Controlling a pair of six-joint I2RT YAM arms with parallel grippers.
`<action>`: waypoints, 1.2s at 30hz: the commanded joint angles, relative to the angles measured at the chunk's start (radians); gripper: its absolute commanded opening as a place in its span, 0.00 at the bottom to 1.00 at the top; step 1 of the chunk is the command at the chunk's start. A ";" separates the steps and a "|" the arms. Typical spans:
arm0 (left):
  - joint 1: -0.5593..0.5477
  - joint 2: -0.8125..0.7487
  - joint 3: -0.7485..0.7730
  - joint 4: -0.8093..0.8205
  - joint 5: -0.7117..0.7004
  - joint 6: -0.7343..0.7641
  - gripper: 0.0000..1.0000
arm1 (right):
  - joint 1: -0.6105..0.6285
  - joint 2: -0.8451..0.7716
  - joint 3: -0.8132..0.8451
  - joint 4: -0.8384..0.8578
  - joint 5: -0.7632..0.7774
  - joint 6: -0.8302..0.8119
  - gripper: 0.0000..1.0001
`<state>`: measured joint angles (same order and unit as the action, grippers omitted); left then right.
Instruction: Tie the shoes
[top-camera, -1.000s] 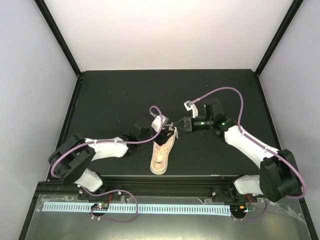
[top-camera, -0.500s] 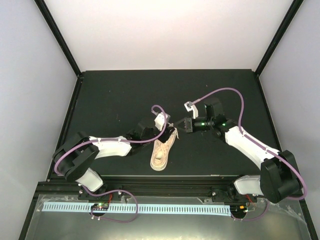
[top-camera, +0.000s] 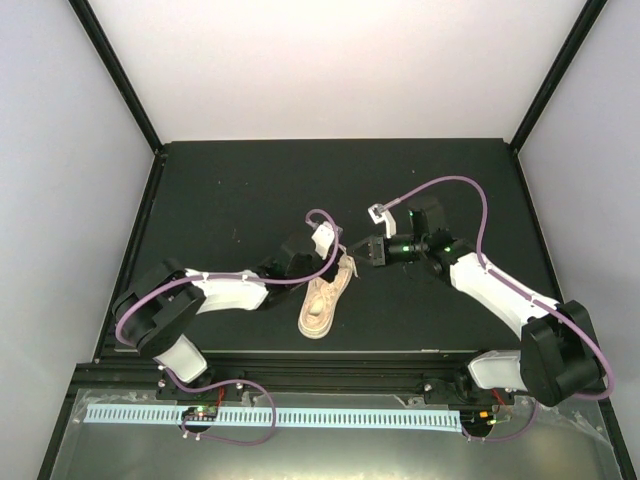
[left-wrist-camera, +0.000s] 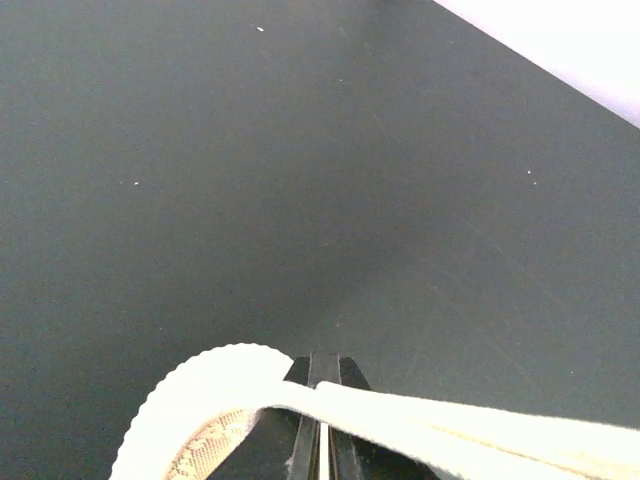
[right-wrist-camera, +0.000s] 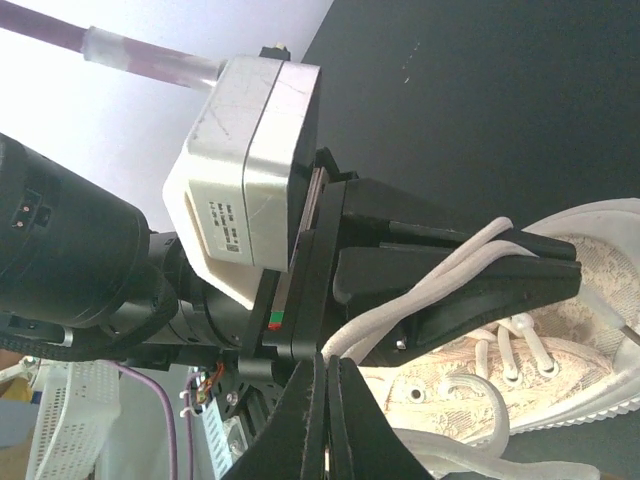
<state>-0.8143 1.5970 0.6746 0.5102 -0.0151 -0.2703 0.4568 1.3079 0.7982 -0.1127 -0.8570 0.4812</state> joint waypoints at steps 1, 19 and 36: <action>-0.002 -0.034 -0.016 0.049 -0.049 0.026 0.01 | 0.002 -0.011 -0.013 0.015 -0.025 0.004 0.02; 0.005 -0.448 -0.107 -0.561 0.443 0.102 0.02 | 0.038 0.095 0.044 -0.019 0.171 -0.033 0.02; 0.294 -0.506 -0.086 -0.741 0.416 0.027 0.02 | 0.034 -0.019 -0.178 0.111 0.344 -0.040 0.69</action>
<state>-0.5537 1.0580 0.5484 -0.1871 0.3466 -0.2554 0.5144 1.3350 0.7147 -0.0891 -0.5785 0.4274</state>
